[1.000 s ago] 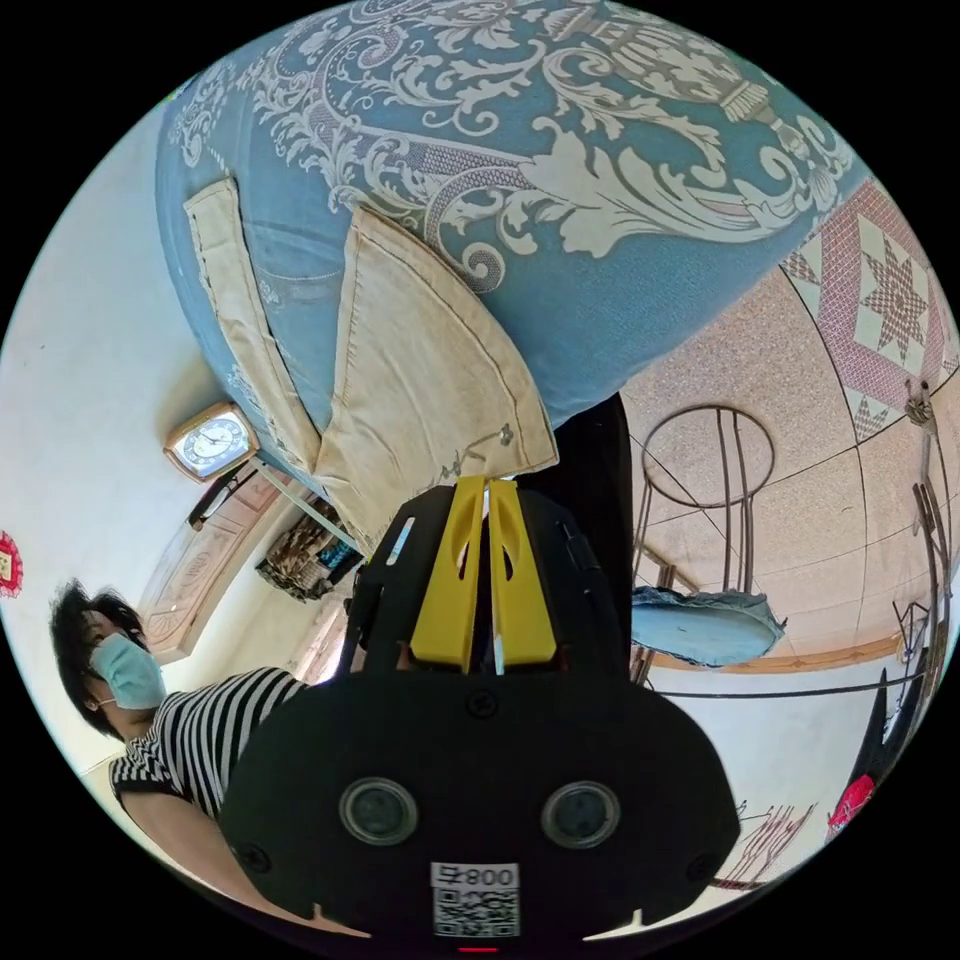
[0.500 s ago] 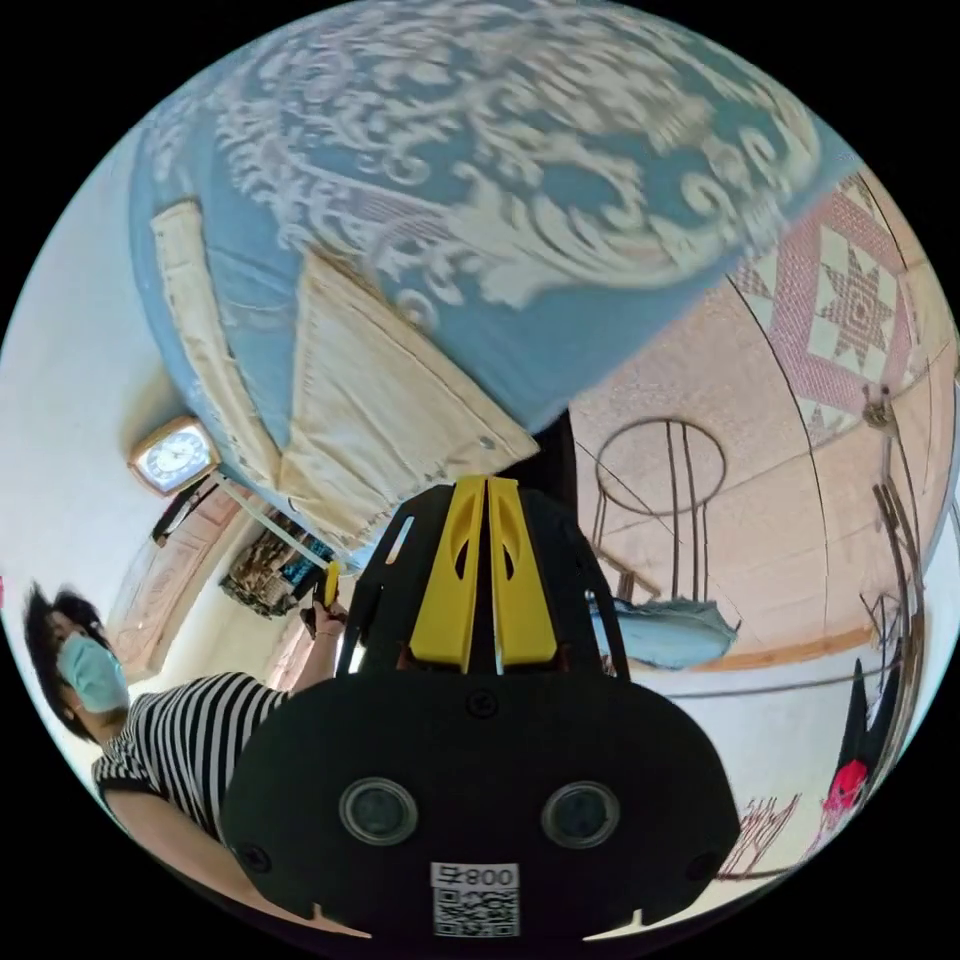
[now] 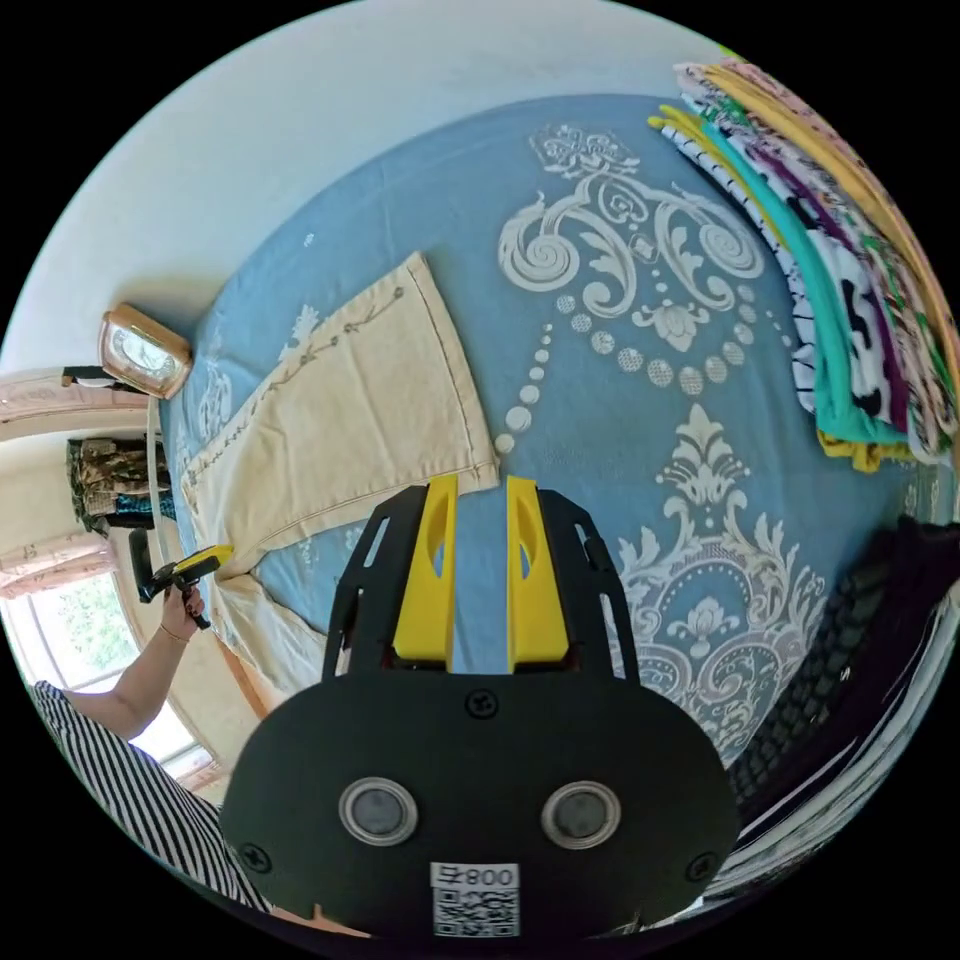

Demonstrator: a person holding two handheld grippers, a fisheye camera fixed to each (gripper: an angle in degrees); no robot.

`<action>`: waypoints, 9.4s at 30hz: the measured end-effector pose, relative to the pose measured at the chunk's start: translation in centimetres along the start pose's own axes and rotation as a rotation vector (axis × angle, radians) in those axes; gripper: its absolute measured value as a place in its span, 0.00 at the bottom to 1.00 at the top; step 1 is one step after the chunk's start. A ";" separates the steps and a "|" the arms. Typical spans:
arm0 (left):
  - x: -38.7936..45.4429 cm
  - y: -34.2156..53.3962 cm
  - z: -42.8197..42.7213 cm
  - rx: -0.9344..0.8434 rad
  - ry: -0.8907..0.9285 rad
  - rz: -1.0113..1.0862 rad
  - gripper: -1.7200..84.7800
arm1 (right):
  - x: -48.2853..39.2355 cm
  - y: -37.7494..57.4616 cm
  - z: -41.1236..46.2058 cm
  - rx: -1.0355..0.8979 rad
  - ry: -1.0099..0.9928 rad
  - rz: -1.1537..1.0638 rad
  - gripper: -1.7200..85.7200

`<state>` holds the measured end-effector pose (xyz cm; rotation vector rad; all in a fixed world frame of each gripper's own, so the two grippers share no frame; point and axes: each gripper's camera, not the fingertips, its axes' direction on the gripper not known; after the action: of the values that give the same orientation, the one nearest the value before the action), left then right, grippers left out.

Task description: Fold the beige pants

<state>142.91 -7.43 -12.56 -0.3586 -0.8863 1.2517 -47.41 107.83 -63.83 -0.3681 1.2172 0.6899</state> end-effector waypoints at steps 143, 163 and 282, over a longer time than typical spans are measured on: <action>30.9 21.0 1.0 -0.561 -0.455 0.189 0.05 | -32.3 26.0 7.7 -0.481 0.125 -0.679 0.03; 40.2 17.6 5.1 -0.639 -0.587 0.174 0.03 | -21.4 32.8 11.6 -0.274 -0.101 -0.484 0.04; 18.2 18.8 -3.5 -0.286 -0.542 -0.256 0.10 | -26.2 23.0 12.0 -0.034 -0.501 -0.613 0.11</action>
<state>133.84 16.02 -20.59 -0.1196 -1.5335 0.9946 -58.57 124.67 -33.03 -0.5281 0.5662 0.2423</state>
